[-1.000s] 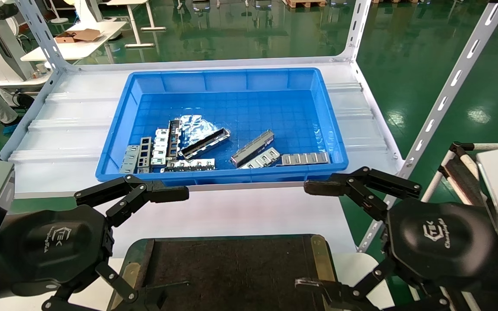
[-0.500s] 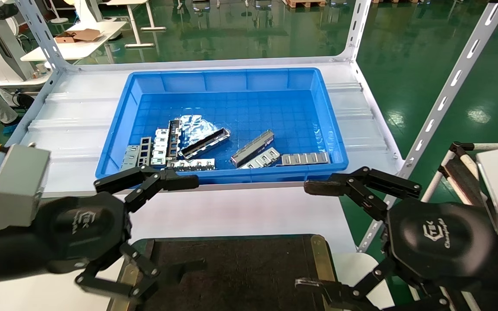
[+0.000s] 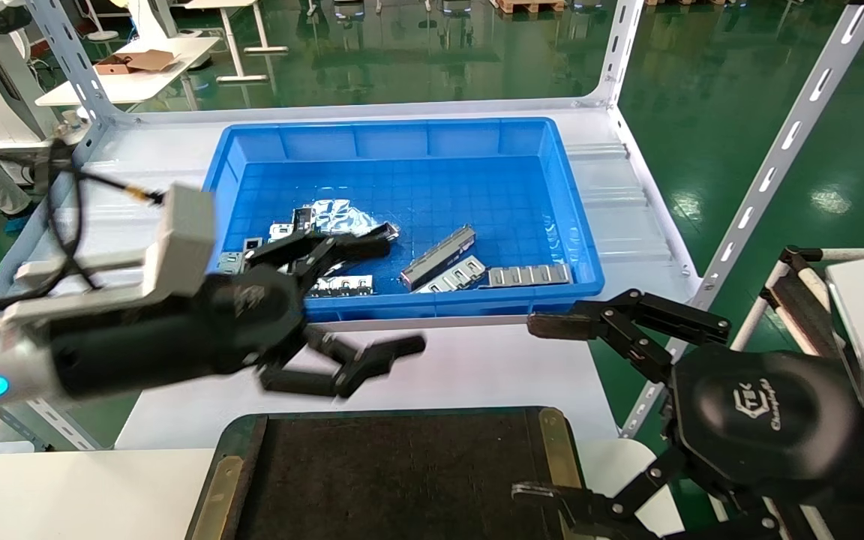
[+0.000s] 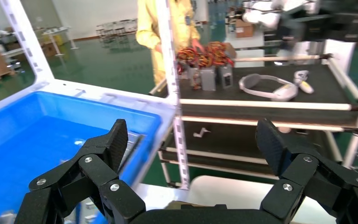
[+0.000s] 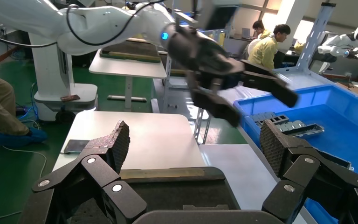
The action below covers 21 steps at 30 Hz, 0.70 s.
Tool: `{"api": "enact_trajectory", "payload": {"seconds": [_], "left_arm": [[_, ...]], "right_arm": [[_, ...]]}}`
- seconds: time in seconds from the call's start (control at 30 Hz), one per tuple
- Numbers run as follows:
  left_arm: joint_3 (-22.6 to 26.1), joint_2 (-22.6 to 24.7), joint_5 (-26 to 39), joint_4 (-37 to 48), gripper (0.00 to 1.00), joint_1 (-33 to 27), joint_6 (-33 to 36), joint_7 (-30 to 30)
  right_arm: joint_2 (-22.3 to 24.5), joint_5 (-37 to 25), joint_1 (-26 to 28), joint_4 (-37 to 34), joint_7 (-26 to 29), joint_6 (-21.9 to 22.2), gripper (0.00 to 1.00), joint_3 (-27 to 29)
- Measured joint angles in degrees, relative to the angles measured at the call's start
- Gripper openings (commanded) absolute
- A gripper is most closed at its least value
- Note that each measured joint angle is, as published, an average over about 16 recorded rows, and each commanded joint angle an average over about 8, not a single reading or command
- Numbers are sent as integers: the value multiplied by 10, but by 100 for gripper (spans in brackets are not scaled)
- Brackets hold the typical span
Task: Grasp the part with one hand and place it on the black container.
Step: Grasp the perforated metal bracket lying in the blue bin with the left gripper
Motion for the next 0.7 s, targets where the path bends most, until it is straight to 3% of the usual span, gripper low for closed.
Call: {"api": "enact_trajectory", "payload": {"seconds": [0.7], "left_arm": [[62,171,137,252,100,-141,-125,84]], "right_arm": [[0,1,0,0,0,0,100,-1]]}}
